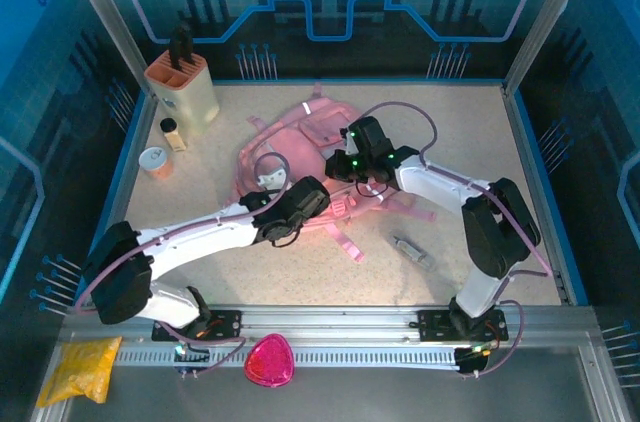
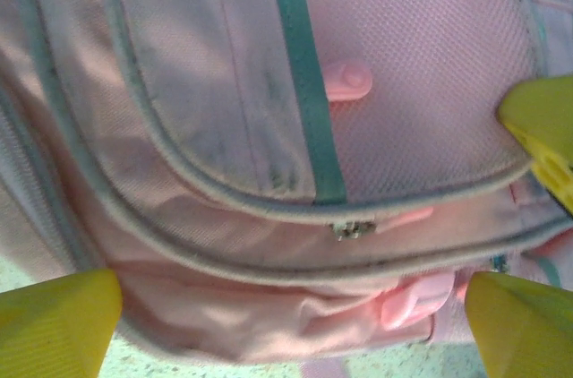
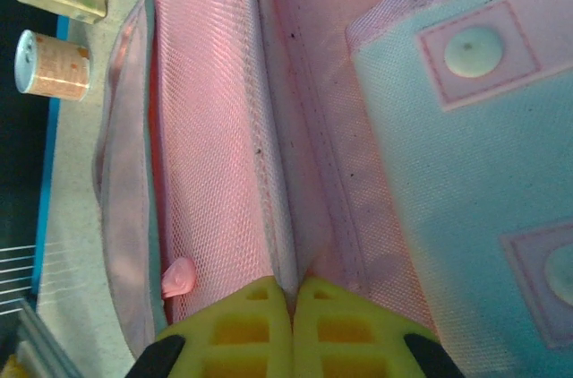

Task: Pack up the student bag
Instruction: Unzip the student bag at the center of the table.

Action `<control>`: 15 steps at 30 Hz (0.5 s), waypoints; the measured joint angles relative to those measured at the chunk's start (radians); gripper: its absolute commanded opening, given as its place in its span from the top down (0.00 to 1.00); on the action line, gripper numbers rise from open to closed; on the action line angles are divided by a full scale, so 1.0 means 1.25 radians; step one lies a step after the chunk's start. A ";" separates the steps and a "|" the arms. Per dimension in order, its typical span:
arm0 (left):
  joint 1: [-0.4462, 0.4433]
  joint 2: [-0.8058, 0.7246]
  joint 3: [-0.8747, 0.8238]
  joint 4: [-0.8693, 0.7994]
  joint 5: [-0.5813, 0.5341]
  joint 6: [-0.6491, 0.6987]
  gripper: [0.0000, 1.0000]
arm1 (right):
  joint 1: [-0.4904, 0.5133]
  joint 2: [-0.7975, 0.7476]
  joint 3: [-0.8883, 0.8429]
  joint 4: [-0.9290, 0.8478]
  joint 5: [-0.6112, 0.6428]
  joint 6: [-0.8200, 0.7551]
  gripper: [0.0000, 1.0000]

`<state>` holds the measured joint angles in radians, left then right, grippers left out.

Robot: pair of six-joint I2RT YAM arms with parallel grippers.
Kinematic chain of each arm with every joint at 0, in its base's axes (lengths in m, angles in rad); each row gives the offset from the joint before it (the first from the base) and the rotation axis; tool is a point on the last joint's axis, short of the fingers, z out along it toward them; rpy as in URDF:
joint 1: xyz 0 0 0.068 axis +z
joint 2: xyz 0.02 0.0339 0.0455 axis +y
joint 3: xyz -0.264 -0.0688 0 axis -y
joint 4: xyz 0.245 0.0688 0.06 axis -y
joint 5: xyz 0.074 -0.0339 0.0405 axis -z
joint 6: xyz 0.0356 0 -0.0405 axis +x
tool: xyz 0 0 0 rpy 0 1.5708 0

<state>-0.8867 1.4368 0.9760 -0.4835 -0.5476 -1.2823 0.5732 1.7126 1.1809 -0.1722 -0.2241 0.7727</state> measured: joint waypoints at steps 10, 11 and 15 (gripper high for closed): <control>0.000 0.107 0.103 -0.047 -0.038 -0.016 0.01 | 0.001 -0.007 -0.019 0.044 -0.009 0.065 1.00; 0.000 0.116 0.108 -0.053 -0.041 -0.017 0.01 | 0.001 -0.007 -0.020 0.047 -0.010 0.069 1.00; 0.000 0.142 0.115 -0.056 -0.040 -0.006 0.01 | 0.001 -0.007 -0.028 0.067 -0.014 0.082 1.00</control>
<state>-0.8867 1.6146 1.1202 -0.5541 -0.5976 -1.2900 0.5739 1.7035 1.1454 -0.0891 -0.2420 0.8757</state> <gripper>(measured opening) 0.991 0.038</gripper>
